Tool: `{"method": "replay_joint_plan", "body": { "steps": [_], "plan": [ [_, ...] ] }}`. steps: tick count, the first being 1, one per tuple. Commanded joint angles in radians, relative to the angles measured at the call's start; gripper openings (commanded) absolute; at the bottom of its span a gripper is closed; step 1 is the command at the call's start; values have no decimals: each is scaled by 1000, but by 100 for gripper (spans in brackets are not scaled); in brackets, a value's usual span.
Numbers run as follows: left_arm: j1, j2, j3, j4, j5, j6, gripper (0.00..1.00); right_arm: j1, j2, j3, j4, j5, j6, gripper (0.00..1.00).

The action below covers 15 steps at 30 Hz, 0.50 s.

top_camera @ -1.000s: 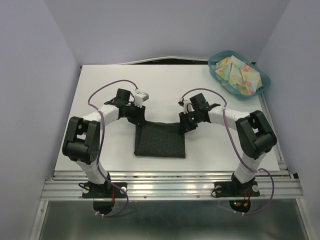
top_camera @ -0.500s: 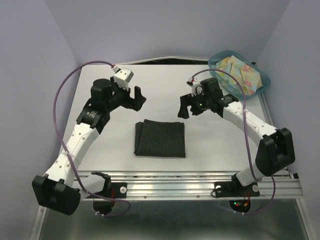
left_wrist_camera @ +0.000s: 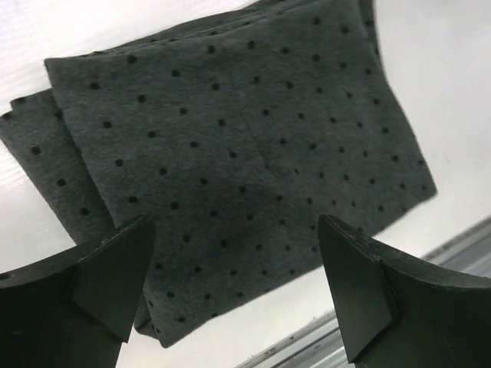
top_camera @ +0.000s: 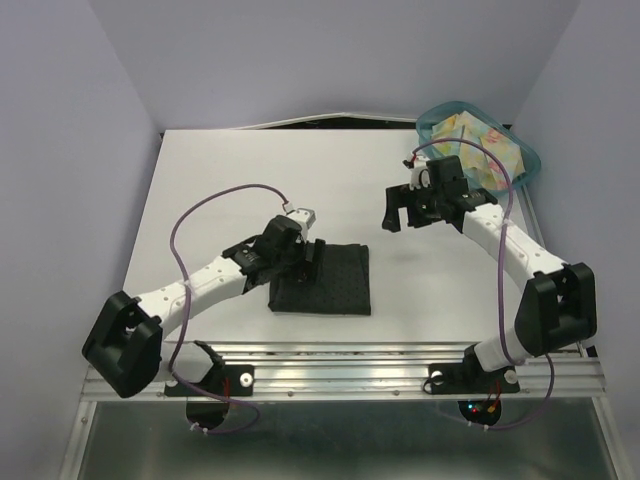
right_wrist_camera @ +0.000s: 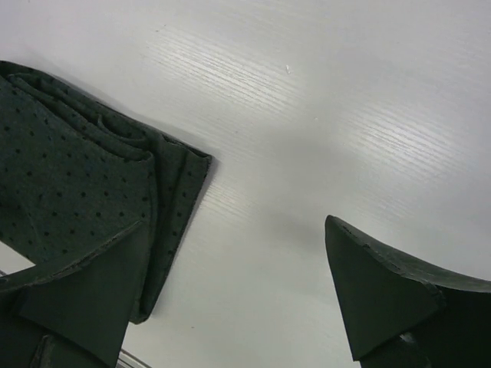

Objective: Fold and stack the skirts
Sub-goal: Neatly place the folded skirt to the corner

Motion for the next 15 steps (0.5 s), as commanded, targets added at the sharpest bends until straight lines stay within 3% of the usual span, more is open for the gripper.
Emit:
{"method": "replay_joint_plan", "body": {
  "steps": [1,10,15],
  "plan": [
    [-26,78,33,26,-79,-83,99,-5,4,21,3,34,-15,100],
    [-90,331,165,-33,-174,-156,99,-24,-1,6,3,46,-31,100],
    [49,486,239,-73,-162,-134,99,-34,8,10,5,40,-40,100]
  ]
}}
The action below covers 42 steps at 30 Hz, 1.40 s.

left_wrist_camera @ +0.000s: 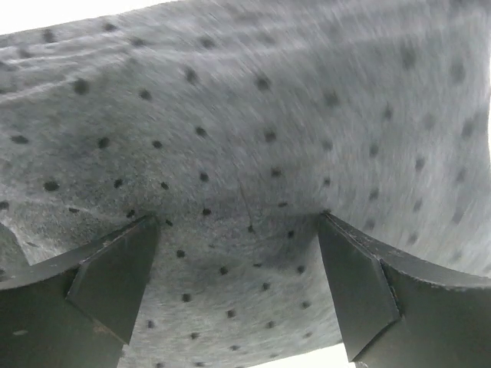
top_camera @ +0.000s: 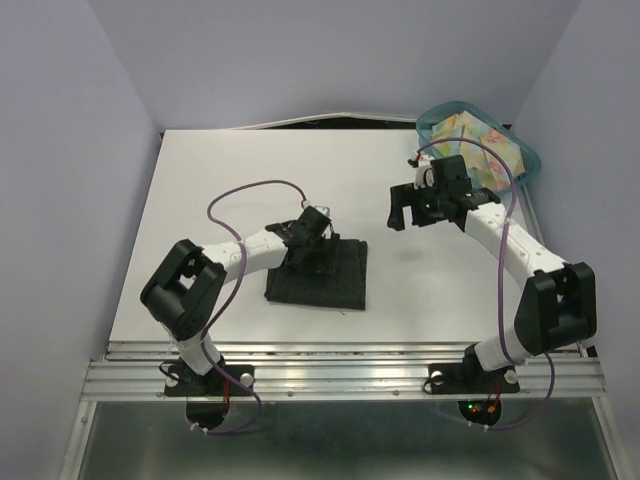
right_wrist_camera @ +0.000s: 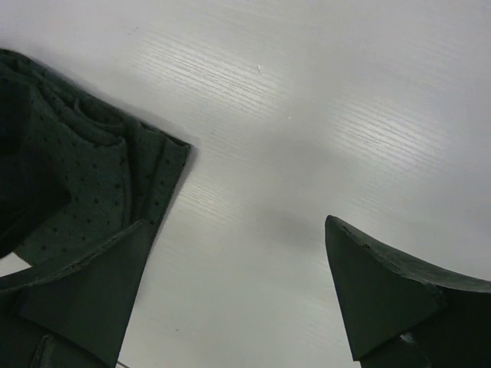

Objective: Fold and stack the skirts
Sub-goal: Neatly place the folded skirt to the corner

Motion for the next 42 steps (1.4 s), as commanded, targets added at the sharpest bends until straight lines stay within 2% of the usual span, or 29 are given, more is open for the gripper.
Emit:
{"method": "replay_joint_plan", "body": {
  "steps": [1,5,10,17,21,22,24,25,26,27,29,38,42],
  "plan": [
    [116,99,78,-52,-68,16,99,-14,3,12,11,10,-25,100],
    [182,168,184,-97,-97,123,99,-34,5,21,8,10,-28,100],
    [359,243,316,-152,-113,225,99,-43,18,24,9,3,-70,100],
    [542,579,829,-359,-120,450,99,-61,32,3,9,-7,-84,100],
    [616,687,1029,-393,-30,567,99,-70,41,-1,11,-10,-93,100],
    [623,729,1116,-399,20,625,99,-70,44,-1,11,-10,-96,100],
    [633,773,1196,-424,36,666,99,-70,51,-1,12,-11,-96,100],
    [637,821,1289,-434,47,697,99,-80,61,1,14,-14,-96,100],
    [637,848,1290,-448,45,697,99,-80,66,2,14,-14,-96,100],
    [639,868,1381,-469,45,710,99,-80,71,4,16,-17,-96,100],
    [639,909,1453,-452,44,707,99,-80,83,9,19,-20,-93,100],
    [656,909,1425,-289,42,763,99,-89,81,30,25,-36,-61,100],
    [659,819,1390,-178,27,797,99,-89,60,38,26,-68,-4,100]
  ]
}}
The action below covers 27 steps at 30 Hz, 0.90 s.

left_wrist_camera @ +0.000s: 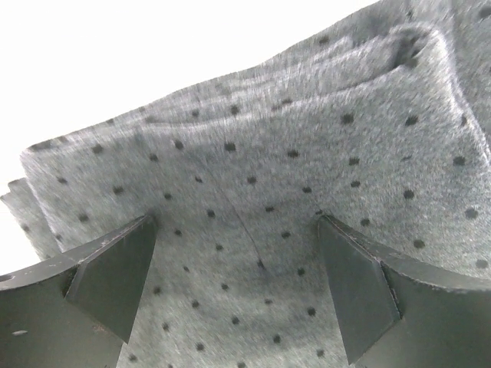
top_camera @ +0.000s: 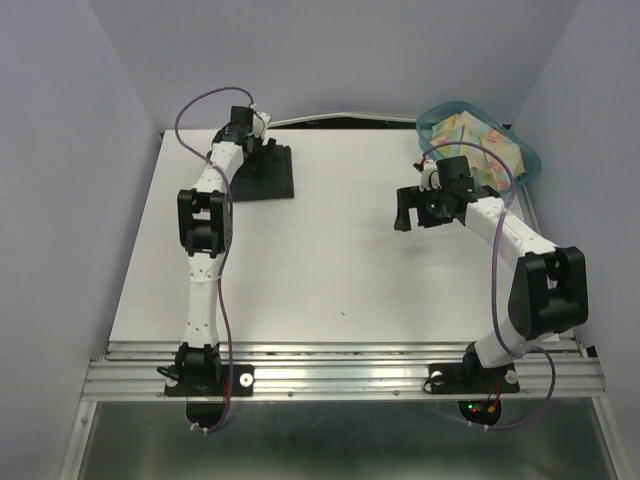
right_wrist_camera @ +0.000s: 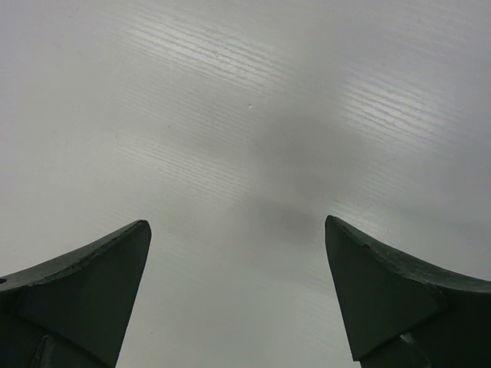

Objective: Fold and stack the skirts
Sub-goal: Neatly place the folded skirt to the corner, then grab the skirt from the pile

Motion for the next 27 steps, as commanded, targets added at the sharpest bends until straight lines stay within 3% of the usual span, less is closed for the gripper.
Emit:
{"method": "replay_joint_plan", "body": {
  "steps": [1,6,9,14,19,27],
  "plan": [
    [8,-110,-8,139,-9,66,99,-6,-38,37,30,-45,66,100],
    [6,-246,90,163,-30,139,99,-6,-82,49,37,-41,66,100],
    [2,-373,53,160,-15,175,99,-6,-124,86,37,7,51,100],
    [-72,-686,-198,150,-46,146,99,-27,-162,172,36,56,32,100],
    [-95,-969,-502,107,134,38,99,-38,-154,249,-4,84,3,100],
    [-98,-1339,-901,79,246,37,99,-235,-7,446,-93,-3,61,100]
  ]
}}
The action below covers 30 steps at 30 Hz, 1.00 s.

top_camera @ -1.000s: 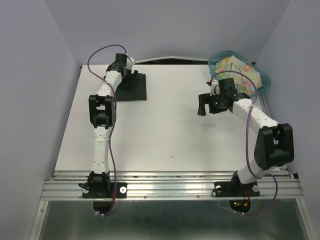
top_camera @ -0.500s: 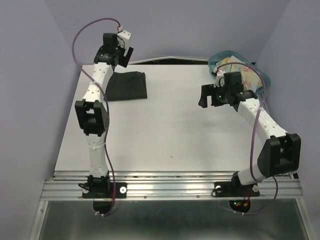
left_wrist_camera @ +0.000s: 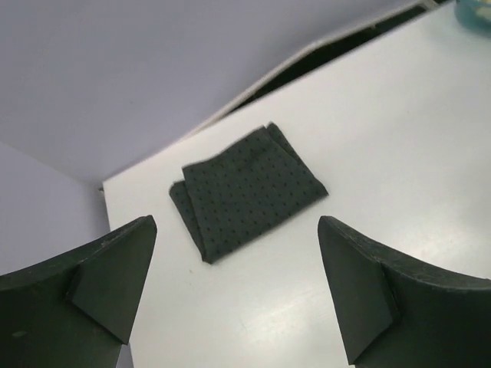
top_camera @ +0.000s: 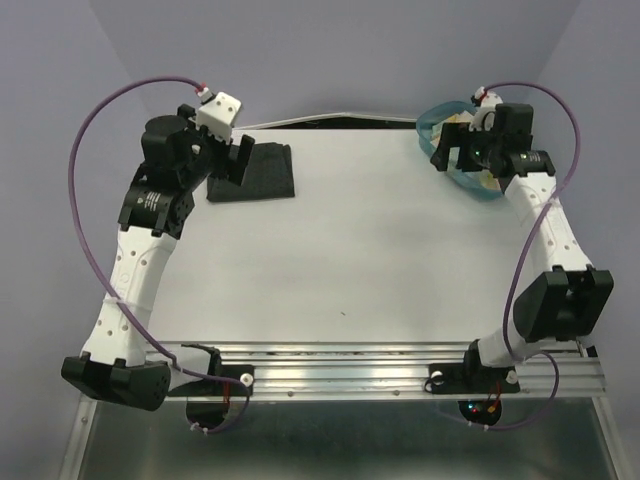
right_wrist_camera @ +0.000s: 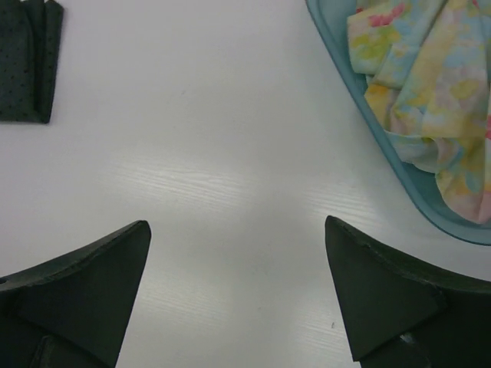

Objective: Fold and stack the skirts
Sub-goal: Grab the skirt from the pile

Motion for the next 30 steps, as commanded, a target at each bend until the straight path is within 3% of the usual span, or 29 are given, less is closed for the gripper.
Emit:
{"method": "replay_joint_plan", "body": {
  "steps": [1,7,12,16,21,30],
  "plan": [
    [2,-56,-147,-49,83,-24,99,-122,123,166,-59,-55,45,100],
    [2,-217,-344,-103,224,23,99,-219,296,361,-73,-14,36,100],
    [2,-297,-481,-141,227,39,99,-252,512,572,-57,139,12,100],
    [2,-303,-507,-152,228,32,99,-261,677,714,-42,208,-56,100],
    [4,-280,-494,-157,230,11,99,-261,789,749,18,302,-100,98],
    [13,-231,-466,-150,244,-9,99,-281,870,713,118,482,-152,79]
  ]
}}
